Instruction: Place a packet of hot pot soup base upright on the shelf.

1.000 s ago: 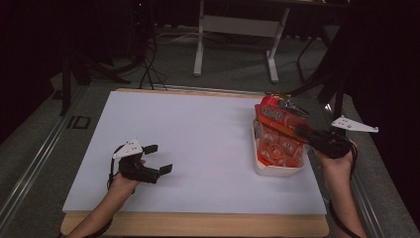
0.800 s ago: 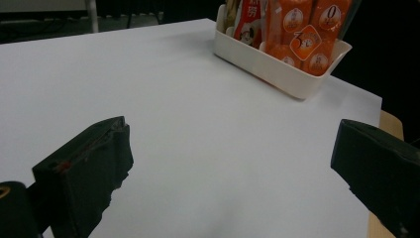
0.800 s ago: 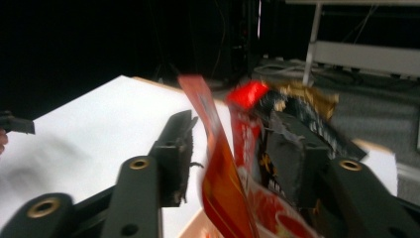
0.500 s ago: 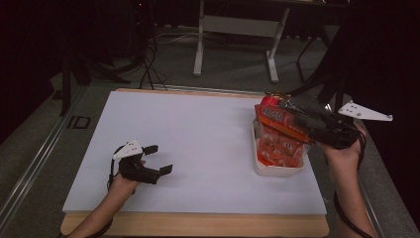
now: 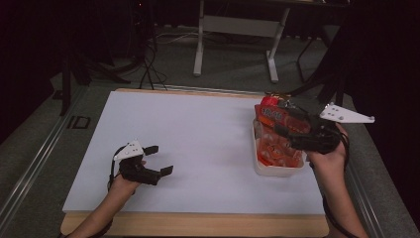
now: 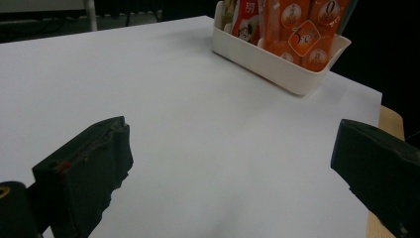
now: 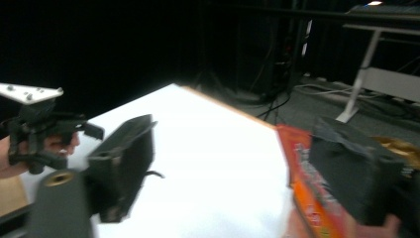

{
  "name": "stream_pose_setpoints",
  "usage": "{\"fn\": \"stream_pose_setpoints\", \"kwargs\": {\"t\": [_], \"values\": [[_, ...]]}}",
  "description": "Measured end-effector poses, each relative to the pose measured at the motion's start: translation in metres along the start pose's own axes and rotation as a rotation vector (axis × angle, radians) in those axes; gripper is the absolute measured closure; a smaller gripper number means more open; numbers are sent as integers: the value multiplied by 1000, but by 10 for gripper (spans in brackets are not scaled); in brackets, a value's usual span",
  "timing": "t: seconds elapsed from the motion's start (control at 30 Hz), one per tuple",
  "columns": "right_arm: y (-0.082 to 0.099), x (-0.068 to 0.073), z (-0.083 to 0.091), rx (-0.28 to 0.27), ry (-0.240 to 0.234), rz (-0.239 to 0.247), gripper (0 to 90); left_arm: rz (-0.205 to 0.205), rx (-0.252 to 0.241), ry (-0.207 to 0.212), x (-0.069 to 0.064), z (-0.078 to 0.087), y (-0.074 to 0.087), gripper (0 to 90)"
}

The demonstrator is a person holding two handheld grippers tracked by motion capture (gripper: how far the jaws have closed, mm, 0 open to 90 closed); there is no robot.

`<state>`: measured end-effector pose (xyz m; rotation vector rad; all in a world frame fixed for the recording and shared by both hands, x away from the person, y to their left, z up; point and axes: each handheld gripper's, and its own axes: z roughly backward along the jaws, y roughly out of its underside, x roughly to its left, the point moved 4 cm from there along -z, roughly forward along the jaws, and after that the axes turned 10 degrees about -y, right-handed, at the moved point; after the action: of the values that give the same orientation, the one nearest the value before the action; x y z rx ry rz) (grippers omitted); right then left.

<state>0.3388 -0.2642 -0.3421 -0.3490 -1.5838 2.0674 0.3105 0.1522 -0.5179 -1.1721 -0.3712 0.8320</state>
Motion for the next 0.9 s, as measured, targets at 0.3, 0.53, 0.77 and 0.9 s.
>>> {"fn": "stream_pose_setpoints", "kwargs": {"t": [0.3, 0.53, 0.77, 0.9], "values": [[22, 14, -27, 45, -90, -14, 109, 0, -3, 1, 0, 1, 0, 18], [47, 22, -49, 90, -115, -11, 110, -3, 0, 2, 0, 0, 0, 18], [75, 26, -66, 137, -133, -16, 132, -5, 1, 2, 0, 1, 1, 19], [89, 30, -72, 152, -145, -18, 134, -6, 0, 4, 0, 1, 0, 18]]}}
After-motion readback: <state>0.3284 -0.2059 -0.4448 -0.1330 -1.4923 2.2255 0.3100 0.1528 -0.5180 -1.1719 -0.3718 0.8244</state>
